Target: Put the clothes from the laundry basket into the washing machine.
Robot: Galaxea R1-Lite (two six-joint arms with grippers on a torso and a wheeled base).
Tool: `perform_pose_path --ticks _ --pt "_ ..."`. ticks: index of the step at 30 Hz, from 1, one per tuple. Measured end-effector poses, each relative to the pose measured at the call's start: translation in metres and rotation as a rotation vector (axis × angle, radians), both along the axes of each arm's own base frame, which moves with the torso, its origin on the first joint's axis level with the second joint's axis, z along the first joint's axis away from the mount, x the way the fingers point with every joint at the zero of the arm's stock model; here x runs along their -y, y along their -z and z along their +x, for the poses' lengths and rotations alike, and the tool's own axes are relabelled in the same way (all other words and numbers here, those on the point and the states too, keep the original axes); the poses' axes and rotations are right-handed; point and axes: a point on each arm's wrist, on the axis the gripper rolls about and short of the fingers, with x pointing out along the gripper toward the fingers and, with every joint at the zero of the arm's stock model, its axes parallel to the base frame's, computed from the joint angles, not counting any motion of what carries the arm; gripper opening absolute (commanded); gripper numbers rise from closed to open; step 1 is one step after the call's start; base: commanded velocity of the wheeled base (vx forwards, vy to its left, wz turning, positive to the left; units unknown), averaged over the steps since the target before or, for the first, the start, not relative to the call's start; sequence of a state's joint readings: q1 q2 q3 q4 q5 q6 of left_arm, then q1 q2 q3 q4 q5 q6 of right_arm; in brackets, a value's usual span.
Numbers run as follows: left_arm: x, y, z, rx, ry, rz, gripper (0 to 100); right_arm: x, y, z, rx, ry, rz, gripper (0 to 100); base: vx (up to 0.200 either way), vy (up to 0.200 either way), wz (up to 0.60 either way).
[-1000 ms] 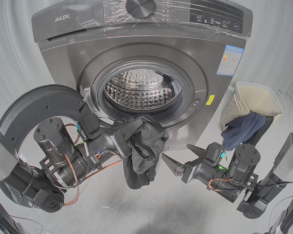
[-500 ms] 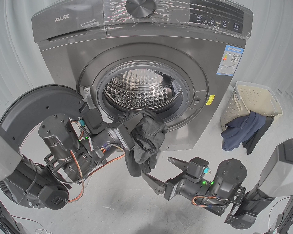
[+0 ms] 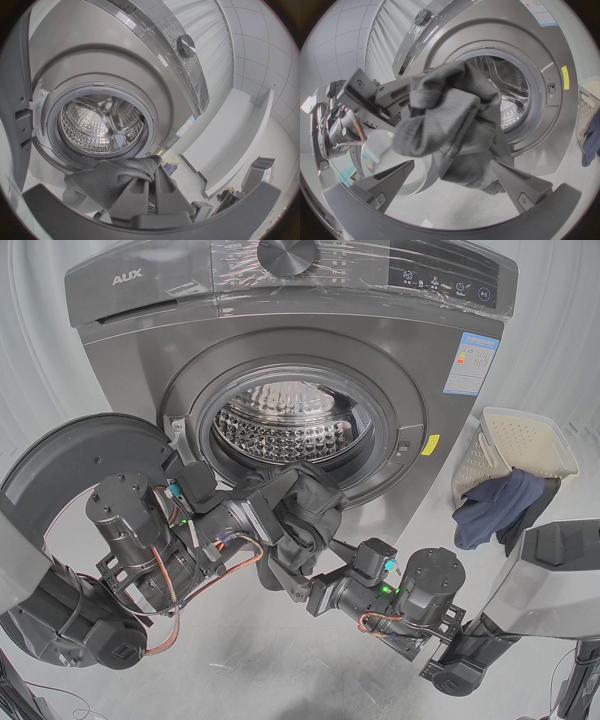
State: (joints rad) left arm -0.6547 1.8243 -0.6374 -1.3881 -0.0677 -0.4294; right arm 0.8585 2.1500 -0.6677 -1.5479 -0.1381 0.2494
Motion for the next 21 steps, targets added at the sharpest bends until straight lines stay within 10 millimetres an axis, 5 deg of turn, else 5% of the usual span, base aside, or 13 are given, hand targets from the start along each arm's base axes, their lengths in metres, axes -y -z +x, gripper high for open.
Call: perform_pose_path --ticks 7,8,21 --pt "0.000 0.000 0.000 0.000 0.000 0.001 0 -0.003 0.003 0.010 0.007 0.016 0.009 100 0.000 0.000 0.00" --pt "0.000 0.000 0.000 0.000 0.000 0.000 0 -0.004 0.003 0.011 0.009 0.016 0.012 0 0.000 0.000 0.00" --pt "-0.004 0.004 -0.001 -0.014 -0.007 0.009 0 -0.006 -0.002 0.014 0.024 0.027 0.035 0 0.000 0.000 0.00"
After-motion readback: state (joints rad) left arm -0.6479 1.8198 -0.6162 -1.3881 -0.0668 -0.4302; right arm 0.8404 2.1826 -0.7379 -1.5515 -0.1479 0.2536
